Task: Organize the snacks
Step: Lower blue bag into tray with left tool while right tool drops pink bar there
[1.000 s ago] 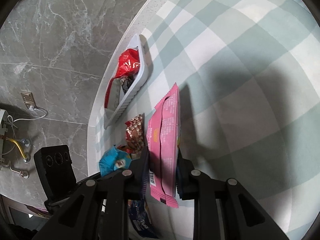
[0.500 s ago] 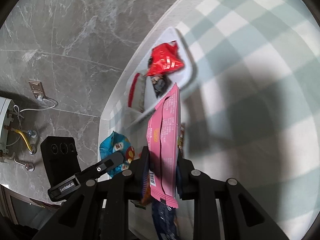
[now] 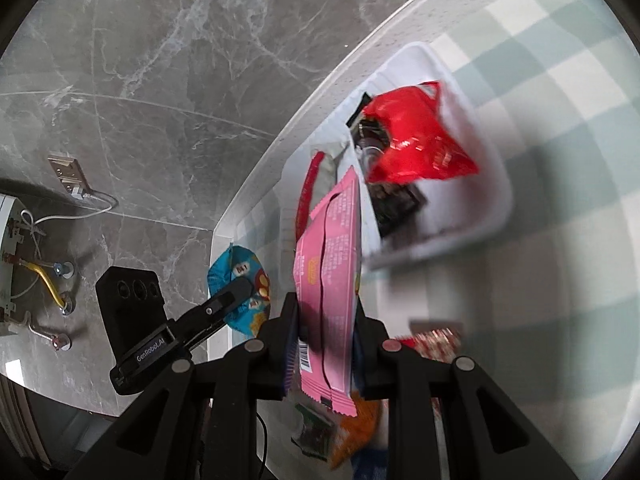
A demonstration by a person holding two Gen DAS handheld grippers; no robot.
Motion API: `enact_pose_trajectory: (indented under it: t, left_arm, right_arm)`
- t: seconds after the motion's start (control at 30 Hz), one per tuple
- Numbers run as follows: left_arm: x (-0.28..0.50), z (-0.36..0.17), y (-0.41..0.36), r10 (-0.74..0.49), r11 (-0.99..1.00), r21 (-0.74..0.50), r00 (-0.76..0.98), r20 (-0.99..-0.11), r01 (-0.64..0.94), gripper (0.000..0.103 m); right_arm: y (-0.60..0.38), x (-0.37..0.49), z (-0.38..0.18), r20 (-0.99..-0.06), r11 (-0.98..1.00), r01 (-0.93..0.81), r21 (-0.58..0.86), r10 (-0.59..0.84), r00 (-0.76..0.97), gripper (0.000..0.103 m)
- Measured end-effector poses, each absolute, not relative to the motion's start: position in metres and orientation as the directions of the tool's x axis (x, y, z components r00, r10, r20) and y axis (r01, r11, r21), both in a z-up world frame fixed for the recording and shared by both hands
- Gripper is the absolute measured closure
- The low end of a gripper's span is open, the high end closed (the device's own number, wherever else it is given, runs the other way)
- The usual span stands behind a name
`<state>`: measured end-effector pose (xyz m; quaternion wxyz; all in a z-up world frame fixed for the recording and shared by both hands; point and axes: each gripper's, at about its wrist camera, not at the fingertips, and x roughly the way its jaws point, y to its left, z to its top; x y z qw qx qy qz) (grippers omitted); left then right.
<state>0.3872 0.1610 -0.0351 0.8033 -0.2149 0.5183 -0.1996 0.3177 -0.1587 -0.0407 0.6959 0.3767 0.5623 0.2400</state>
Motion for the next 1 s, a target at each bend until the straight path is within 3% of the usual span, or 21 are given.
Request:
enact_pose_trajectory:
  t: [0.8, 0.87, 0.93, 1.0]
  left_arm:
    - [0.5, -0.083, 0.192, -0.39, 0.913, -0.405, 0.422, -0.818, 0.059, 0.071]
    - [0.503, -0.086, 0.191, -0.366, 0.925, -0.374, 0.427, -0.827, 0.07, 0.068]
    - [0.504, -0.086, 0.189, -0.355, 0.931, -0.356, 0.438, -0.826, 0.084, 0.058]
    - [0.504, -0.086, 0.187, -0.342, 0.937, -0.334, 0.448, -0.826, 0.101, 0.057]
  right_arm:
    - [-0.1, 0.411, -0.065, -0.659, 0.667, 0.049, 0.744, 0.719, 0.219, 0.077]
    - [-0.101, 0.409, -0.064, -0.669, 0.679, 0.038, 0.733, 0.709, 0.221, 0.069]
    - [-0.101, 0.408, -0.062, -0.677, 0.689, 0.034, 0.724, 0.7, 0.227, 0.066]
    - [-0.104, 0.406, -0.06, -0.675, 0.687, 0.034, 0.726, 0.701, 0.231, 0.066]
